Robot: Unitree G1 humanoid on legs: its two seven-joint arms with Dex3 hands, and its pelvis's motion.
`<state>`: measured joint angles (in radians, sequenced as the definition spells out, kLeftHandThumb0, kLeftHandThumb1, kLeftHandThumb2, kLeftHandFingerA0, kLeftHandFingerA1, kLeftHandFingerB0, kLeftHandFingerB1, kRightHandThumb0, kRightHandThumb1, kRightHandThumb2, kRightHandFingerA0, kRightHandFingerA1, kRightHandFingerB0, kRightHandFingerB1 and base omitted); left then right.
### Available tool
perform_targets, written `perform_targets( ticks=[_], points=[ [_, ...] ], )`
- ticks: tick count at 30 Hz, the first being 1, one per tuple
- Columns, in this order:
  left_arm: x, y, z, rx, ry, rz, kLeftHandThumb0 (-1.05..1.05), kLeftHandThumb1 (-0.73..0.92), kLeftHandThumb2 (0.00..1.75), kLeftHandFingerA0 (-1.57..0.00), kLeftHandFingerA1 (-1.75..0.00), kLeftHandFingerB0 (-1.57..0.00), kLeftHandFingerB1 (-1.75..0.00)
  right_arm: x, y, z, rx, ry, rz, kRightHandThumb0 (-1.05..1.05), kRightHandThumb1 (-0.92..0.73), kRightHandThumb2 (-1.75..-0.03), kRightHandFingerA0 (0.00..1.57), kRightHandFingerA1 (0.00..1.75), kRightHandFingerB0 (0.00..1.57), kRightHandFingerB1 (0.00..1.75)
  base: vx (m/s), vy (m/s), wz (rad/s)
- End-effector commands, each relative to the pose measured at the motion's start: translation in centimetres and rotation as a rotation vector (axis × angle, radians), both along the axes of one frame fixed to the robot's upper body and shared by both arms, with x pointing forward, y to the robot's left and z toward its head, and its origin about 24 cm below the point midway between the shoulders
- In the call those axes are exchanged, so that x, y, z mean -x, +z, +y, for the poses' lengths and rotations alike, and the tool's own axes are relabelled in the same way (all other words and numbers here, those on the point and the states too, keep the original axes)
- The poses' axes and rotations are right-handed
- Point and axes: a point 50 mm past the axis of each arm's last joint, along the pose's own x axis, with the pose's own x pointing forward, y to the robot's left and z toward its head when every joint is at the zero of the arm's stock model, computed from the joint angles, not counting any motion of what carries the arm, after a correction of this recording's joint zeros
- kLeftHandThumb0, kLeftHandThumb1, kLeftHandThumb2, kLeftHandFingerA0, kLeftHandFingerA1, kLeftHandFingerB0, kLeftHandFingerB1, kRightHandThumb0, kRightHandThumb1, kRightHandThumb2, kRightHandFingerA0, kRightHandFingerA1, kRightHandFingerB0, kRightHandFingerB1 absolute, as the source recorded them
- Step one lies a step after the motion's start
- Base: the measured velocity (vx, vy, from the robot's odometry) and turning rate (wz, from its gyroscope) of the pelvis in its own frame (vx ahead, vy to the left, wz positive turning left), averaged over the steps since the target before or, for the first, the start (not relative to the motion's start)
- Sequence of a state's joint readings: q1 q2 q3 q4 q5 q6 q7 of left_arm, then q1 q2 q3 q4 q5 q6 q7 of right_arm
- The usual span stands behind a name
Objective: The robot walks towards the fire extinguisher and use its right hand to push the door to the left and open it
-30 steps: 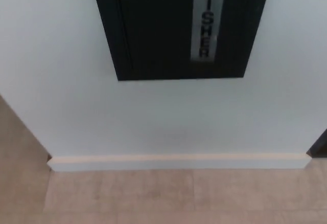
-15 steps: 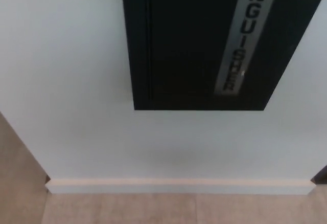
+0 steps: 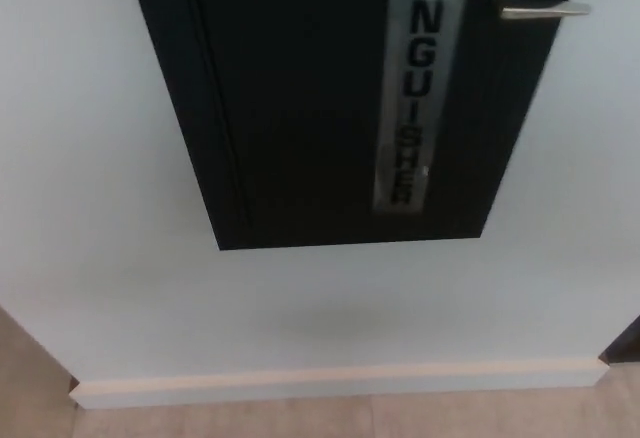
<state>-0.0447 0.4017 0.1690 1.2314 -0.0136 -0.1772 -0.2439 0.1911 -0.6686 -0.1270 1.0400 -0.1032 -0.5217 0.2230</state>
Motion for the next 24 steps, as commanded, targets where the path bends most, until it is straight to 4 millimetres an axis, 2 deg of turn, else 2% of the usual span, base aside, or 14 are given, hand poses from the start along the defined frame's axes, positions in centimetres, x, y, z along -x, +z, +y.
perform_targets(
  ticks=[1, 6, 7, 8, 9, 10, 11, 13, 14, 21, 22, 23, 24],
  points=[
    [0.2, 0.5, 0.7, -0.016, -0.004, -0.013, -0.58, 0.55, 0.57, -0.44, -0.65, -0.33, -0.41, 0.1, 0.0, 0.0, -0.004, -0.001, 0.002, -0.67, -0.47, -0.82, 0.26, 0.50, 0.18, 0.41, 0.10, 0.160, -0.35],
    [0.4, 0.6, 1.0, -0.022, 0.005, -0.008, -0.57, 0.55, 0.57, -0.48, -0.67, -0.35, -0.40, -0.8, 0.5, 0.4, -0.007, 0.066, -0.005, -0.67, -0.48, -0.82, 0.26, 0.50, 0.17, 0.41, 0.10, 0.233, 0.05],
    [0.4, 0.8, 1.2, -0.041, 0.000, -0.010, -0.67, 0.46, 0.82, -0.48, -0.69, -0.34, -0.50, -1.3, 0.7, 0.6, -0.005, 0.091, -0.013, -0.68, -0.48, -0.83, 0.26, 0.50, 0.16, 0.41, 0.06, 0.080, 0.16],
    [0.3, 1.0, 1.4, -0.066, -0.007, -0.014, -0.67, 0.46, 0.82, -0.48, -0.69, -0.34, -0.50, -1.9, 0.9, 0.9, -0.003, 0.122, -0.024, -0.68, -0.48, -0.83, 0.26, 0.50, 0.16, 0.41, 0.09, 0.062, 0.10],
    [0.2, 1.0, 1.4, -0.068, -0.009, -0.019, -0.57, 0.56, 0.57, -0.48, -0.65, -0.38, -0.40, -2.2, 1.0, 0.9, -0.007, 0.129, -0.033, -0.65, -0.47, -0.81, 0.27, 0.50, 0.17, 0.41, 0.07, 0.043, 0.06],
    [0.1, 1.1, 1.4, -0.064, -0.011, -0.023, -0.57, 0.56, 0.57, -0.48, -0.65, -0.38, -0.40, -2.3, 1.1, 1.0, -0.011, 0.129, -0.041, -0.65, -0.47, -0.81, 0.27, 0.50, 0.17, 0.41, 0.00, 0.000, 0.00],
    [0.1, 1.1, 1.4, -0.062, -0.010, -0.027, -0.61, 0.43, 0.82, -0.41, -0.68, -0.32, -0.51, -2.5, 1.2, 1.0, -0.020, 0.131, -0.048, -0.64, -0.47, -0.80, 0.23, 0.49, 0.19, 0.41, 0.00, 0.000, 0.00],
    [0.2, 1.1, 1.4, -0.060, -0.006, -0.032, -0.61, 0.43, 0.82, -0.41, -0.68, -0.32, -0.51, -2.7, 1.3, 1.1, -0.031, 0.133, -0.055, -0.64, -0.47, -0.80, 0.23, 0.49, 0.19, 0.41, 0.00, 0.000, 0.00],
    [0.1, 0.9, 1.1, -0.059, -0.033, -0.027, -0.58, 0.55, 0.57, -0.31, -0.59, -0.37, -0.40, -3.3, 1.8, 1.2, -0.020, 0.143, -0.077, -0.66, -0.47, -0.83, 0.27, 0.52, 0.21, 0.43, 0.00, 0.000, 0.00],
    [0.1, 0.7, 0.8, -0.070, -0.050, -0.020, -0.58, 0.54, 0.56, -0.34, -0.61, -0.37, -0.41, -3.6, 2.3, 1.2, -0.016, 0.150, -0.087, -0.67, -0.47, -0.83, 0.26, 0.52, 0.21, 0.43, 0.00, 0.000, 0.00],
    [0.1, 0.7, 0.9, -0.048, -0.007, -0.027, -0.57, 0.42, 0.77, -0.34, -0.63, -0.31, -0.51, -3.4, 2.4, 0.9, 0.033, 0.151, -0.050, -0.64, -0.59, -0.58, 0.37, 0.41, 0.28, 0.31, 0.00, 0.000, 0.00],
    [0.1, 0.7, 1.0, -0.041, 0.005, -0.029, -0.57, 0.42, 0.77, -0.34, -0.63, -0.31, -0.51, -3.3, 2.4, 0.9, 0.047, 0.151, -0.039, -0.64, -0.59, -0.58, 0.37, 0.41, 0.28, 0.31, 0.00, 0.000, 0.00],
    [0.0, 0.8, 1.1, -0.063, -0.018, -0.022, -0.57, 0.55, 0.56, -0.34, -0.62, -0.36, -0.41, -3.1, 2.4, 0.8, 0.059, 0.154, -0.028, -0.68, -0.48, -0.83, 0.28, 0.49, 0.21, 0.43, 0.00, 0.000, 0.00]
  ],
)
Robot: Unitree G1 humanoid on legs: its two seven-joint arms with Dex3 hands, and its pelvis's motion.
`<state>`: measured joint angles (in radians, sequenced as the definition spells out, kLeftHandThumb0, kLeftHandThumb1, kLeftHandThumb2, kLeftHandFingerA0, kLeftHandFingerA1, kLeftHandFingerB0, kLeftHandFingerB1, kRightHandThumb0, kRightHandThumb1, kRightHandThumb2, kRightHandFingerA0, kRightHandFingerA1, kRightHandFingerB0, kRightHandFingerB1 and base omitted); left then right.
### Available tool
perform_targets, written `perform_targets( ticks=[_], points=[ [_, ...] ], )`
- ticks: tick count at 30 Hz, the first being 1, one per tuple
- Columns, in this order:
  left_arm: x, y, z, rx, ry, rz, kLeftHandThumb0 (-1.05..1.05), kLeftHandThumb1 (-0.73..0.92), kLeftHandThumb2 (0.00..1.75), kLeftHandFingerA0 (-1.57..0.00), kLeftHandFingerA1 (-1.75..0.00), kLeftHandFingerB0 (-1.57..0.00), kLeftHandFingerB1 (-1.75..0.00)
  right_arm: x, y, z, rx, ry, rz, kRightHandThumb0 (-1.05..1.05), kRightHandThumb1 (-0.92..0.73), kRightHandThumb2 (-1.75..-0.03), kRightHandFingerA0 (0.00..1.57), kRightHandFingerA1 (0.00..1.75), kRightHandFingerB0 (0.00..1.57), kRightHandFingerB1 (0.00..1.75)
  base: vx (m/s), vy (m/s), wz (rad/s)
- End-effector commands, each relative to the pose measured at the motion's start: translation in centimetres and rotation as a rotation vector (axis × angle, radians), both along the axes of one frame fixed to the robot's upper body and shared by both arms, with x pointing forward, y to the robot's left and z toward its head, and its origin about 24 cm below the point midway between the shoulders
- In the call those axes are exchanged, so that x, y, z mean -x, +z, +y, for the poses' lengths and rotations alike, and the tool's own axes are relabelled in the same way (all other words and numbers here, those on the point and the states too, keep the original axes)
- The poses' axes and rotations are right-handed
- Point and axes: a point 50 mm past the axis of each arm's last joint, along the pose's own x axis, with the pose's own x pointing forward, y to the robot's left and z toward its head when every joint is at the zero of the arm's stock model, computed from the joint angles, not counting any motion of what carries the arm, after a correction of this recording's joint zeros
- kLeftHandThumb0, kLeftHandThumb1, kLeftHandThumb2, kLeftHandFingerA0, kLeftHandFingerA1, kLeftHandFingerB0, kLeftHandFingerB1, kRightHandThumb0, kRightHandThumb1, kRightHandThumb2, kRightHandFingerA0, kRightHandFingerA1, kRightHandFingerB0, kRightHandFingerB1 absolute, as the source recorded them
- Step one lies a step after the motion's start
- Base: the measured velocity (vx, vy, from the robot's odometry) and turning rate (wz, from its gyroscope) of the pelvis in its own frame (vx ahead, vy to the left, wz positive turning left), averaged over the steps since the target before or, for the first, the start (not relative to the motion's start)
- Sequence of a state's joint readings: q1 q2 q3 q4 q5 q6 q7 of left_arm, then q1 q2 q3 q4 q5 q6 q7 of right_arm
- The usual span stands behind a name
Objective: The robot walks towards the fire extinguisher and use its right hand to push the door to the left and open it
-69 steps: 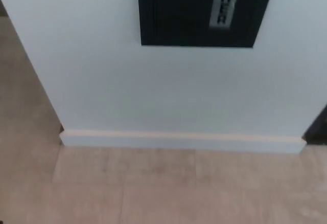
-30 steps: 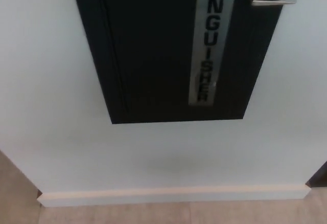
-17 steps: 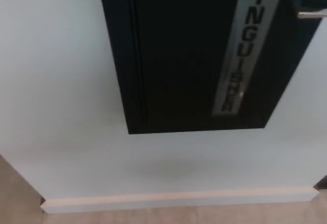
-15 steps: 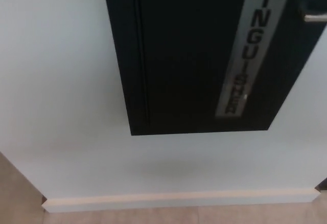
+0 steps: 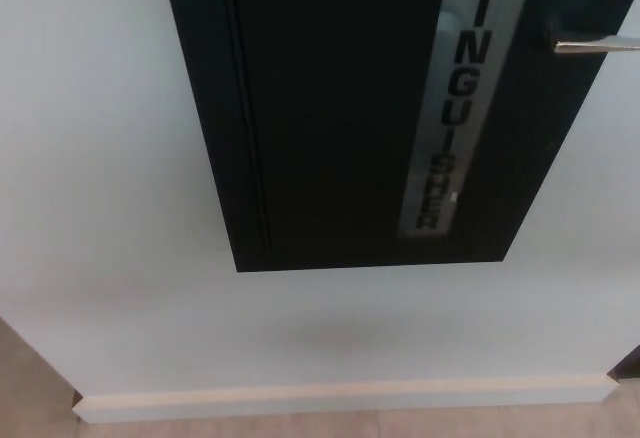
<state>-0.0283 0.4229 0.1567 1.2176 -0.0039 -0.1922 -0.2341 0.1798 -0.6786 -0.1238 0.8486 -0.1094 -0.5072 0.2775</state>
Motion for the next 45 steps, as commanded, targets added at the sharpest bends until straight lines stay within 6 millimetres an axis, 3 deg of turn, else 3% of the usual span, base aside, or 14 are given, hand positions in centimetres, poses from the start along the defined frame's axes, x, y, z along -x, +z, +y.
perform_targets(
  ticks=[1, 11, 20, 21, 22, 26, 27, 28, 38, 39, 40, 41, 44, 45],
  points=[
    [-0.2, 0.4, 0.4, -0.031, -0.005, -0.021, -0.57, 0.55, 0.56, -0.34, -0.62, -0.36, -0.41, 0.6, 0.5, -0.8, 0.077, -0.016, 0.059, -0.68, -0.48, -0.83, 0.28, 0.49, 0.21, 0.43, 0.00, 0.000, 0.00],
    [0.5, 0.5, 0.9, -0.041, 0.020, -0.009, -0.59, 0.55, 0.57, -0.39, -0.62, -0.40, -0.39, -1.4, 1.2, 0.9, 0.022, 0.080, 0.046, -0.62, -0.59, -0.58, 0.43, 0.42, 0.29, 0.31, 0.00, 0.000, 0.00],
    [0.1, 0.5, 1.0, -0.044, 0.047, -0.005, -0.56, 0.53, 0.56, -0.48, -0.63, -0.40, -0.38, -4.7, 5.2, 2.6, 0.050, 0.207, 0.014, -0.65, -0.62, -0.60, 0.53, 0.44, 0.34, 0.31, 0.00, 0.000, 0.00],
    [-0.3, 0.6, 0.8, -0.036, 0.019, -0.017, -0.59, 0.44, 0.82, -0.49, -0.68, -0.31, -0.51, -8.1, 9.2, 3.8, 0.099, 0.313, -0.025, -0.63, -0.50, -0.87, 0.56, 0.59, 0.41, 0.50, 0.00, 0.000, 0.00],
    [-0.5, 0.7, 0.8, -0.031, 0.014, -0.023, -0.59, 0.44, 0.82, -0.49, -0.68, -0.31, -0.51, -9.1, 10.7, 4.4, 0.117, 0.348, -0.037, -0.63, -0.50, -0.87, 0.57, 0.59, 0.42, 0.50, 0.00, 0.000, 0.00],
    [-0.5, 0.7, 0.8, -0.026, 0.014, -0.028, -0.59, 0.44, 0.82, -0.49, -0.68, -0.31, -0.51, -9.8, 11.9, 4.9, 0.126, 0.367, -0.039, -0.63, -0.50, -0.87, 0.57, 0.59, 0.42, 0.50, 0.00, -0.002, -0.02],
    [-0.5, 0.7, 0.9, -0.039, 0.024, -0.019, -0.54, 0.56, 0.57, -0.49, -0.61, -0.39, -0.39, -11.0, 14.3, 6.2, 0.146, 0.409, -0.043, -0.62, -0.50, -0.86, 0.54, 0.61, 0.36, 0.48, 0.00, 0.000, 0.00],
    [-0.5, 0.7, 0.9, -0.042, 0.025, -0.020, -0.59, 0.43, 0.81, -0.40, -0.67, -0.33, -0.50, -11.4, 15.0, 6.7, 0.149, 0.424, -0.039, -0.62, -0.48, -0.84, 0.52, 0.61, 0.32, 0.46, 0.00, 0.000, 0.00],
    [-0.3, 0.9, 1.1, -0.051, 0.023, -0.030, -0.61, 0.43, 0.82, -0.43, -0.70, -0.31, -0.51, -12.7, 18.0, 9.8, 0.154, 0.486, -0.046, -0.59, -0.45, -0.83, 0.54, 0.64, 0.34, 0.49, 0.00, 0.000, 0.00],
    [-0.1, 0.9, 1.1, -0.054, 0.020, -0.030, -0.60, 0.54, 0.57, -0.44, -0.69, -0.38, -0.41, -13.1, 18.6, 10.8, 0.164, 0.516, -0.053, -0.59, -0.45, -0.83, 0.54, 0.63, 0.35, 0.49, 0.00, 0.000, 0.00],
    [-0.1, 0.9, 1.2, -0.055, 0.018, -0.029, -0.60, 0.54, 0.57, -0.44, -0.69, -0.38, -0.41, -13.2, 18.7, 11.1, 0.166, 0.523, -0.054, -0.59, -0.45, -0.83, 0.54, 0.63, 0.35, 0.49, 0.00, 0.000, 0.00],
    [0.0, 0.8, 1.1, -0.048, 0.029, -0.034, -0.62, 0.41, 0.81, -0.43, -0.70, -0.32, -0.51, -13.3, 18.8, 11.3, 0.174, 0.535, -0.057, -0.60, -0.46, -0.83, 0.54, 0.63, 0.36, 0.49, 0.00, 0.000, 0.00],
    [0.0, 0.8, 1.1, -0.045, 0.034, -0.037, -0.62, 0.41, 0.81, -0.43, -0.70, -0.32, -0.51, -13.4, 18.9, 11.5, 0.177, 0.535, -0.054, -0.60, -0.46, -0.83, 0.54, 0.63, 0.36, 0.49, 0.00, 0.000, 0.00],
    [0.1, 0.8, 1.1, -0.037, 0.030, -0.036, -0.57, 0.54, 0.56, -0.36, -0.67, -0.39, -0.41, -13.7, 19.1, 11.9, 0.189, 0.551, -0.053, -0.54, -0.47, -0.82, 0.53, 0.63, 0.38, 0.51, 0.00, 0.000, 0.00]
  ],
)
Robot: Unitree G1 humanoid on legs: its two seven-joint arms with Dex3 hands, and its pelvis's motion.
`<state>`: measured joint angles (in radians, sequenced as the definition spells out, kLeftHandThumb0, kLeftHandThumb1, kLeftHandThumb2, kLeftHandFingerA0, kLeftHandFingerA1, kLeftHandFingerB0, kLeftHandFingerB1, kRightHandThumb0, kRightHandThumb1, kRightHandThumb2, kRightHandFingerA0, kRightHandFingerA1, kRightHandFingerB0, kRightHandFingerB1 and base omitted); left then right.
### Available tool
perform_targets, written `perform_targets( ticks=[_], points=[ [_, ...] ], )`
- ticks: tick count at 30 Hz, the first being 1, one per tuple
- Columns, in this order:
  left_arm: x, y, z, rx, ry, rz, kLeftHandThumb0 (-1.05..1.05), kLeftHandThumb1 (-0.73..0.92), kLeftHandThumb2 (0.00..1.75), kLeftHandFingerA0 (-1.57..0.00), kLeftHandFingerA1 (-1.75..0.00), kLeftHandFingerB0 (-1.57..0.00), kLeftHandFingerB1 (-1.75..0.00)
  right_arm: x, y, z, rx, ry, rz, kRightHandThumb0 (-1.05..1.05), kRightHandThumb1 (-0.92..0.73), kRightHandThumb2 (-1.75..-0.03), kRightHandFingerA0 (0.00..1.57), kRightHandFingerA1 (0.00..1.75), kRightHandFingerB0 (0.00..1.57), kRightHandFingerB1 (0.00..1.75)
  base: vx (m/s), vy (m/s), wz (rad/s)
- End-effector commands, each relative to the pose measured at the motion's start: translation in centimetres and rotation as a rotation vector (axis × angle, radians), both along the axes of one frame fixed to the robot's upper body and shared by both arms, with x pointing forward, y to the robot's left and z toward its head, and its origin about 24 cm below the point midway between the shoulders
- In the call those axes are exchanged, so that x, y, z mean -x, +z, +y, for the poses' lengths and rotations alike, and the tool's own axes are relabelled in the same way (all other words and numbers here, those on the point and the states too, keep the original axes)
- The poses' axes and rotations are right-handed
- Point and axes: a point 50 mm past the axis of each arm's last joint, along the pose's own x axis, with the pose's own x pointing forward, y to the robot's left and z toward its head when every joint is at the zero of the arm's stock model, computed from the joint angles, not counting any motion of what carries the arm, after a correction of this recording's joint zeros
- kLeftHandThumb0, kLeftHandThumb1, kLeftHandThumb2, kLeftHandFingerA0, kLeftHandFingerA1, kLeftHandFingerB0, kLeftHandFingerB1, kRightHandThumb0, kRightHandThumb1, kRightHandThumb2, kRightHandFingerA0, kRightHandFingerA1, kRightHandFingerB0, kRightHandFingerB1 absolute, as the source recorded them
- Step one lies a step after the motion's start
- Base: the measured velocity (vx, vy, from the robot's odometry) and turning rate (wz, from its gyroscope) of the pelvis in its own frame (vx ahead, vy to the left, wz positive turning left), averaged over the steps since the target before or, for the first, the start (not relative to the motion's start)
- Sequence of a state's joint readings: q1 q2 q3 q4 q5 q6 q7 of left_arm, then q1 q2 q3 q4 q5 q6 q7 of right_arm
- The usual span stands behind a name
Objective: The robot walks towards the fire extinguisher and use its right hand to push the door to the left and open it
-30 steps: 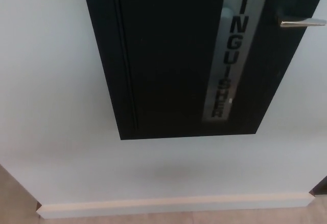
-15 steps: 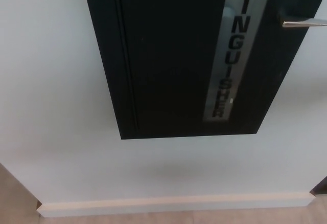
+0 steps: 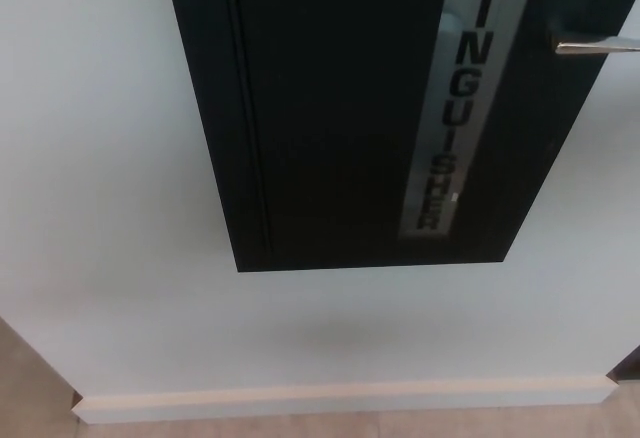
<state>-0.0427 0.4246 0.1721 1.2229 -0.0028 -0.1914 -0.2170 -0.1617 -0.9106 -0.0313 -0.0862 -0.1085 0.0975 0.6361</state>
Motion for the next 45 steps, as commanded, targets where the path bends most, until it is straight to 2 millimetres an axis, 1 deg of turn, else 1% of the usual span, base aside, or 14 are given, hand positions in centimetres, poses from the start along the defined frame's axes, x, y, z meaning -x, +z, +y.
perform_targets(
  ticks=[1, 2, 4, 5, 10, 11, 15, 16, 24, 30, 33, 37, 38, 45],
  points=[
    [0.6, 0.5, 0.8, -0.013, 0.005, -0.017, -0.57, 0.54, 0.56, -0.36, -0.67, -0.39, -0.41, -0.9, 1.6, 1.4, 0.035, -0.012, 0.135, -0.54, -0.47, -0.82, 0.53, 0.63, 0.38, 0.51, 0.00, 0.000, 0.00],
    [0.6, 0.5, 0.8, -0.010, 0.004, -0.017, -0.60, 0.42, 0.82, -0.39, -0.69, -0.32, -0.51, -1.1, 1.7, 1.5, 0.039, -0.008, 0.137, -0.55, -0.47, -0.83, 0.52, 0.64, 0.38, 0.51, 0.00, 0.000, 0.00],
    [0.6, 0.5, 0.8, -0.009, 0.005, -0.018, -0.60, 0.42, 0.82, -0.39, -0.69, -0.32, -0.51, -1.3, 1.8, 1.7, 0.040, -0.011, 0.143, -0.55, -0.47, -0.83, 0.52, 0.64, 0.38, 0.51, 0.00, 0.000, 0.00],
    [0.7, 0.4, 0.7, -0.005, 0.007, -0.018, -0.57, 0.53, 0.56, -0.41, -0.65, -0.37, -0.40, -1.6, 1.9, 1.7, 0.046, -0.013, 0.144, -0.54, -0.60, -0.58, 0.54, 0.55, 0.43, 0.39, 0.00, 0.000, 0.00],
    [1.0, 0.4, 0.7, -0.001, 0.007, -0.023, -0.56, 0.54, 0.56, -0.39, -0.64, -0.37, -0.40, -3.0, 2.7, 1.8, 0.062, -0.033, 0.142, -0.57, -0.59, -0.58, 0.55, 0.59, 0.43, 0.39, 0.00, 0.000, 0.00],
    [1.1, 0.4, 0.7, 0.000, 0.006, -0.024, -0.56, 0.54, 0.56, -0.39, -0.64, -0.37, -0.40, -3.2, 2.8, 1.9, 0.063, -0.034, 0.141, -0.61, -0.46, -0.85, 0.51, 0.66, 0.36, 0.51, 0.00, 0.000, 0.00],
    [1.3, 0.4, 0.8, -0.005, -0.003, -0.022, -0.55, 0.54, 0.56, -0.32, -0.63, -0.35, -0.40, -3.6, 3.2, 2.1, 0.072, -0.018, 0.141, -0.63, -0.47, -0.86, 0.52, 0.67, 0.36, 0.52, 0.00, 0.000, 0.00],
    [1.5, 0.3, 0.8, -0.006, -0.005, -0.021, -0.53, 0.52, 0.56, -0.42, -0.59, -0.35, -0.40, -3.9, 3.5, 2.0, 0.078, -0.027, 0.150, -0.59, -0.59, -0.58, 0.54, 0.55, 0.45, 0.39, 0.00, 0.000, 0.00],
    [1.9, 0.5, 0.8, -0.018, -0.036, -0.028, -0.51, 0.51, 0.56, -0.46, -0.60, -0.34, -0.41, -4.3, 2.5, 0.5, 0.133, -0.103, 0.213, -0.63, -0.59, -0.57, 0.55, 0.55, 0.47, 0.39, 0.00, 0.000, 0.00],
    [2.2, 0.6, 1.1, -0.023, -0.042, -0.025, -0.53, 0.53, 0.56, -0.48, -0.62, -0.33, -0.39, -4.1, 1.6, -0.8, 0.267, -0.140, 0.262, -0.58, -0.60, -0.56, 0.54, 0.55, 0.48, 0.39, 0.00, 0.000, 0.00],
    [2.2, 0.7, 1.1, -0.019, -0.047, -0.035, -0.54, 0.52, 0.56, -0.49, -0.58, -0.33, -0.38, -4.5, 2.2, -0.2, 0.263, -0.122, 0.250, -0.63, -0.61, -0.59, 0.48, 0.61, 0.49, 0.39, 0.00, 0.000, 0.00],
    [2.1, 0.7, 1.0, -0.018, -0.049, -0.034, -0.54, 0.52, 0.56, -0.49, -0.57, -0.34, -0.38, -5.1, 3.4, 1.1, 0.261, -0.091, 0.224, -0.61, -0.59, -0.58, 0.52, 0.65, 0.47, 0.39, 0.00, 0.000, 0.00],
    [2.0, 0.6, 0.9, -0.009, -0.046, -0.036, -0.58, 0.50, 0.55, -0.49, -0.59, -0.34, -0.38, -5.5, 4.2, 1.9, 0.246, -0.072, 0.209, -0.61, -0.60, -0.58, 0.52, 0.67, 0.49, 0.40, 0.00, 0.000, 0.00],
    [2.4, 0.4, 0.6, 0.032, -0.036, -0.051, -0.57, 0.50, 0.55, -0.49, -0.60, -0.33, -0.39, -7.0, 6.1, 3.5, 0.221, -0.058, 0.177, -0.62, -0.58, -0.57, 0.53, 0.61, 0.50, 0.44, 0.00, 0.000, 0.00]
  ],
)
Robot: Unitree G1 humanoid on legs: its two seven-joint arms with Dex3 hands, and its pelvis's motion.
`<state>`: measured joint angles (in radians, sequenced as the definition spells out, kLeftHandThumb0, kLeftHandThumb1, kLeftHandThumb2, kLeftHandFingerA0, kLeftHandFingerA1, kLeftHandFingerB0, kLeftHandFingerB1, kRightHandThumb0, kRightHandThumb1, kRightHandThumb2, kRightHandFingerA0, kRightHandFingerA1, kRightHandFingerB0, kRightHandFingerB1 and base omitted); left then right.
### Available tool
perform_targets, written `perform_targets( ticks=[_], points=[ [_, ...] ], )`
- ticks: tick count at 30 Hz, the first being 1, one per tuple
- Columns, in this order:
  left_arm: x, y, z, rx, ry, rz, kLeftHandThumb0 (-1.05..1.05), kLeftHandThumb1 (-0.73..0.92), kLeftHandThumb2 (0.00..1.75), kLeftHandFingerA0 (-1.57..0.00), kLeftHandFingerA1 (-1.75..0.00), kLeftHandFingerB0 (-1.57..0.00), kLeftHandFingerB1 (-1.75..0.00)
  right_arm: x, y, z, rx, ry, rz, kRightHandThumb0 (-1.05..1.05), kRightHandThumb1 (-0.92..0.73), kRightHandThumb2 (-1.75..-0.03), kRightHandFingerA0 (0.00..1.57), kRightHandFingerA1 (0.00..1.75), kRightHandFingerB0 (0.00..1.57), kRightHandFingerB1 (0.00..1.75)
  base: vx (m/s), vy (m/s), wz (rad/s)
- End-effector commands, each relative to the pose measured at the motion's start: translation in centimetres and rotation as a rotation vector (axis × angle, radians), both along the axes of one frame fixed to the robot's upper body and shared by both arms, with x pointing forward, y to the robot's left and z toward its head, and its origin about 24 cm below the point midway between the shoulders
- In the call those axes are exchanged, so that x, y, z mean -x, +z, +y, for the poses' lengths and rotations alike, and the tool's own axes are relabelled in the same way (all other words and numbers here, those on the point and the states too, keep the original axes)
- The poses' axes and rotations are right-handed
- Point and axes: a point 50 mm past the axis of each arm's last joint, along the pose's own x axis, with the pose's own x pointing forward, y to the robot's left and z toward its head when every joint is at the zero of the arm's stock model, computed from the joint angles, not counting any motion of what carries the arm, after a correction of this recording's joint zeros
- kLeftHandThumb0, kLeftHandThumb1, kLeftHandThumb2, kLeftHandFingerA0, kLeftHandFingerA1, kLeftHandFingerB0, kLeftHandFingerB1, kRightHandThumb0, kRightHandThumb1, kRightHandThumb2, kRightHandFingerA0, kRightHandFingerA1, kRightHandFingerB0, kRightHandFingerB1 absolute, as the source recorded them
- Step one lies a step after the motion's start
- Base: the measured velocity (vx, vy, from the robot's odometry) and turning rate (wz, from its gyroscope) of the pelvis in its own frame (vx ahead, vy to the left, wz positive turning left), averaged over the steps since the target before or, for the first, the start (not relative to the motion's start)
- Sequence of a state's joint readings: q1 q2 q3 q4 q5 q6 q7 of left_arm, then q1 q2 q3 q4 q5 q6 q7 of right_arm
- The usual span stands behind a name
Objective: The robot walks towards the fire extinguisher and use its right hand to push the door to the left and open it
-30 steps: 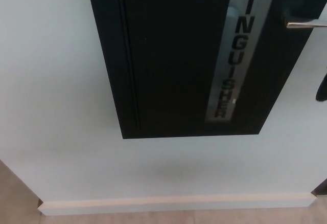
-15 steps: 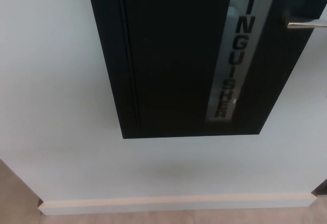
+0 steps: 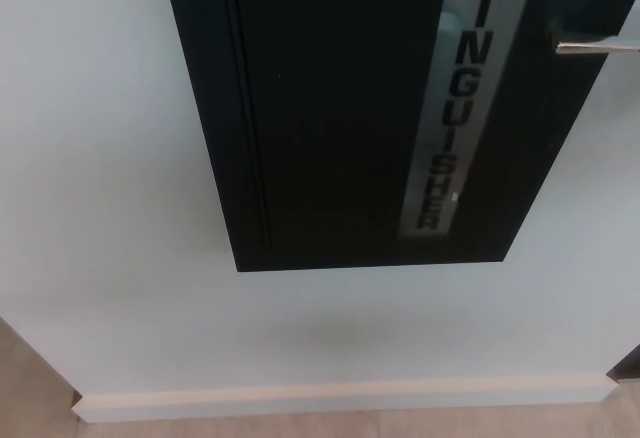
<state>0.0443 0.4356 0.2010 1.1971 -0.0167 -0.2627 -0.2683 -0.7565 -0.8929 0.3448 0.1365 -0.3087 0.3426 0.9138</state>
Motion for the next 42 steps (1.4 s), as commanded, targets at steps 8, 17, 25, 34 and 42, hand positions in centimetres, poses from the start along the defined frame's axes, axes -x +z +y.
perform_targets(
  ticks=[8, 17, 25, 34, 42],
  points=[
    [0.6, 0.3, 0.2, -0.003, -0.032, -0.026, -0.67, 0.41, 0.80, -0.44, -0.66, -0.25, -0.48, -1.3, 2.0, 1.7, 0.006, 0.026, -0.012, -0.61, -0.57, -0.58, 0.56, 0.65, 0.48, 0.44, 0.00, 0.000, 0.00],
    [1.0, 0.0, 0.0, -0.011, -0.030, -0.008, -0.64, 0.51, 0.56, -0.45, -0.59, -0.35, -0.37, -1.4, 2.3, 3.6, -0.004, 0.095, -0.004, -0.60, -0.42, -0.82, 0.52, 0.71, 0.42, 0.57, 0.00, 0.000, 0.00],
    [1.7, -0.1, 0.1, -0.023, -0.018, 0.008, -0.59, 0.50, 0.55, -0.46, -0.60, -0.34, -0.39, -1.5, 2.3, 6.1, 0.029, 0.142, -0.010, -0.60, -0.42, -0.82, 0.53, 0.69, 0.44, 0.56, 0.00, 0.000, 0.00],
    [1.5, -0.2, -0.1, 0.014, 0.001, -0.015, -0.58, 0.49, 0.55, -0.46, -0.61, -0.34, -0.40, -1.2, 2.9, 9.4, 0.030, 0.246, -0.006, -0.62, -0.43, -0.82, 0.52, 0.67, 0.40, 0.55, 0.00, 0.000, -0.01],
    [1.3, -0.1, 0.1, -0.024, -0.023, 0.006, -0.65, 0.50, 0.55, -0.47, -0.61, -0.35, -0.38, 0.4, 2.9, 11.9, 0.028, 0.345, -0.021, -0.72, -0.50, -0.59, 0.72, 0.91, 0.53, 0.49, 0.00, 0.000, 0.00]
  ],
)
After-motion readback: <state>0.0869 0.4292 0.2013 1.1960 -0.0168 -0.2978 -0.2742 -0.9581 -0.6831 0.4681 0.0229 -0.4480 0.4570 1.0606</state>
